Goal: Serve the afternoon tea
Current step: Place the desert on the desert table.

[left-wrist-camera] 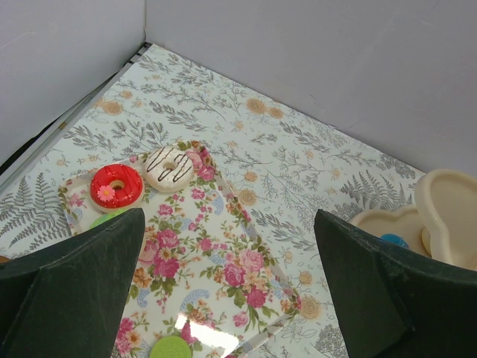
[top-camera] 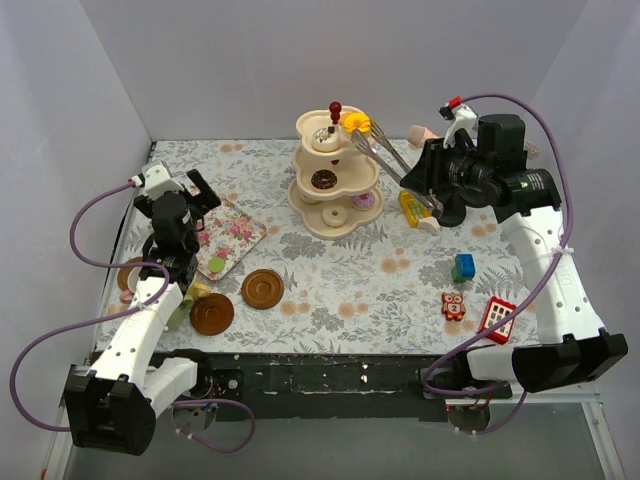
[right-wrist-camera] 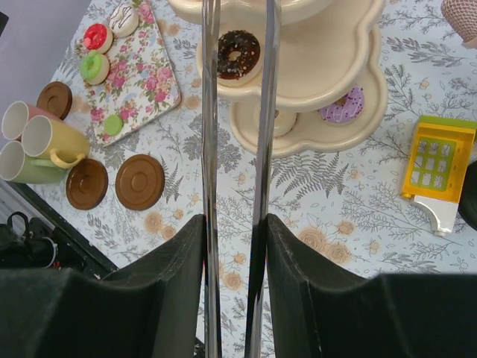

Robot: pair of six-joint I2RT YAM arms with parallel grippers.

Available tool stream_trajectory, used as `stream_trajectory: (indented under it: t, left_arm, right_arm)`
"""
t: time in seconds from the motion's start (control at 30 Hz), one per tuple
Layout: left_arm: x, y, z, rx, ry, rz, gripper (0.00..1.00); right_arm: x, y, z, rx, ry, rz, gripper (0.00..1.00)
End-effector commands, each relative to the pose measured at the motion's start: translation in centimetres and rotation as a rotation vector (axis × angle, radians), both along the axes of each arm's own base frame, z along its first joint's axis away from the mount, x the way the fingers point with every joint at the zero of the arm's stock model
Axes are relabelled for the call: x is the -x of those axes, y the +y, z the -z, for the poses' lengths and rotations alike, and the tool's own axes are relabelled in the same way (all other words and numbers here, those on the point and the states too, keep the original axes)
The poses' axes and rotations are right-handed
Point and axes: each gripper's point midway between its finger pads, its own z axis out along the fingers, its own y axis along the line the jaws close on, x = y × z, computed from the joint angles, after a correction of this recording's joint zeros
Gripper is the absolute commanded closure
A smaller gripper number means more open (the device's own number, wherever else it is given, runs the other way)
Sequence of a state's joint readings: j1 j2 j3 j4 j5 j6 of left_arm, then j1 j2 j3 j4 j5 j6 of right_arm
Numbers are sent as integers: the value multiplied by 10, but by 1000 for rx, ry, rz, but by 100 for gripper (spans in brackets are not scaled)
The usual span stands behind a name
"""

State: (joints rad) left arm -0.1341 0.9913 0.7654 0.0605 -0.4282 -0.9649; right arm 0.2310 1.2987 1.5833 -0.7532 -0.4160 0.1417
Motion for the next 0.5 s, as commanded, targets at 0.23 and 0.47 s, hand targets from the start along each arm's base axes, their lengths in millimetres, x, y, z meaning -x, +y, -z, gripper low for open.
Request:
stream_trajectory:
  t: [0.23,0.47]
  left_arm:
    - [1,-2,-2,-2,-10,11,2]
    - [0,-3,-1,-2,-9,14,2]
  right_arm:
    - [-17,0,-19,-23,-69,-3,80]
    - [-22,1,-11,-19,-53,-3,79]
